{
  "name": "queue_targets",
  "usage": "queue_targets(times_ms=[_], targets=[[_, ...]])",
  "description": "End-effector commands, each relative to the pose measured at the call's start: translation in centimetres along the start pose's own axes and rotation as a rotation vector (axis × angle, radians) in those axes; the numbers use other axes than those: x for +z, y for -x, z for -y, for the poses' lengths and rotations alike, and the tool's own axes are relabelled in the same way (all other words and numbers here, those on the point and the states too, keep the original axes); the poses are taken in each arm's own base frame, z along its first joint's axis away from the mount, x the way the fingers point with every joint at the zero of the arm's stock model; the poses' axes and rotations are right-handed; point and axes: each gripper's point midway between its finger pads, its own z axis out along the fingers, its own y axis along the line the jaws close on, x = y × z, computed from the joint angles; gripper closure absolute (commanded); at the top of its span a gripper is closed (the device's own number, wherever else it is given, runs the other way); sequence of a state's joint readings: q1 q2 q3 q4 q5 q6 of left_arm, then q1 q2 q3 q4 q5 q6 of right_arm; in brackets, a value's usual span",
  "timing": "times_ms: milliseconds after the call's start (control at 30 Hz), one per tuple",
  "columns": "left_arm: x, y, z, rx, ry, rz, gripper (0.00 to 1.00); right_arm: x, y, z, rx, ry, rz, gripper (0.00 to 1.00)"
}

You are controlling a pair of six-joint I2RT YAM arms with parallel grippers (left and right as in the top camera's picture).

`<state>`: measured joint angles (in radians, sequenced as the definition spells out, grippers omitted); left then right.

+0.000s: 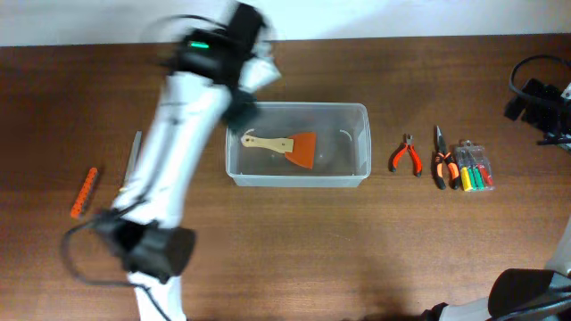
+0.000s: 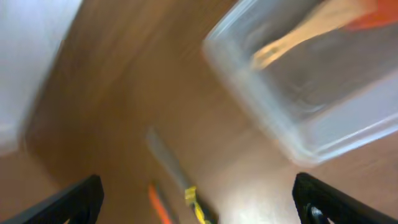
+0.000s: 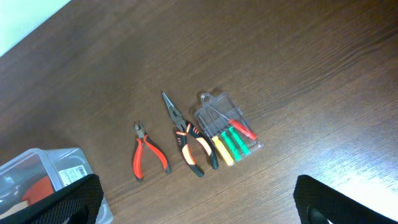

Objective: Pack container
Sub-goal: 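Move left gripper to the yellow-black file and grasp its handle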

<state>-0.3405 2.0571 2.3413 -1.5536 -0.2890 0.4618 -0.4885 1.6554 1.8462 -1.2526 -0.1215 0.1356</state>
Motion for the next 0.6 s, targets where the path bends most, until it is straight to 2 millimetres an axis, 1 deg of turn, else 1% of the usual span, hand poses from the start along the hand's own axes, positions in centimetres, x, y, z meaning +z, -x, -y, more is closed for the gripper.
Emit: queue_targets(times_ms=[0,33,100,133,233,300,333,400,433,467,500,567], targets=[[3.2,-7.9,-5.8,-0.473,-0.011,-0.190,0.01,-0.1,0.2,0.1,0.006,0.000,0.006,0.01],[4.9,-11.0,-6.4,-0.591,-0.145,-0.225,0.01,-0.1,0.2,0.1,0.006,0.000,0.006,0.02],[6.8,-13.9,-7.1,-0.694,-0.220,-0.257,0.01,-0.1,0.2,0.1,0.006,0.000,0.006,0.01],[7.8,-15.5,-7.6,-0.735,-0.230,-0.281,0.00,-0.1,0.2,0.1,0.006,0.000,0.006,0.02],[11.2,-19.3,-8.1,-0.761,-0.254,-0.332,0.01,-0.1,0.2,0.1,0.006,0.000,0.006,0.01],[13.1,-21.2,-7.6,-0.720,-0.282,-0.354,0.00,-0.1,0.2,0.1,0.006,0.000,0.006,0.02],[14.0,-22.1,-7.0,-0.700,-0.302,-0.370,0.01,-0.1,0.2,0.1,0.006,0.000,0.006,0.02],[15.4,-23.4,-6.0,-0.705,-0.324,-0.396,0.04,-0.1,0.2,0.1,0.006,0.000,0.006,0.01],[16.0,-23.8,-5.5,-0.708,-0.332,-0.406,0.08,-0.1,0.2,0.1,0.006,0.000,0.006,0.02],[16.6,-24.1,-5.0,-0.708,-0.339,-0.415,0.09,-0.1,0.2,0.1,0.006,0.000,0.006,0.02],[17.6,-24.5,-4.1,-0.704,-0.348,-0.426,0.08,-0.1,0.2,0.1,0.006,0.000,0.006,0.01],[18.6,-24.7,-3.5,-0.702,-0.349,-0.425,0.11,-0.1,0.2,0.1,0.006,0.000,0.006,0.01]])
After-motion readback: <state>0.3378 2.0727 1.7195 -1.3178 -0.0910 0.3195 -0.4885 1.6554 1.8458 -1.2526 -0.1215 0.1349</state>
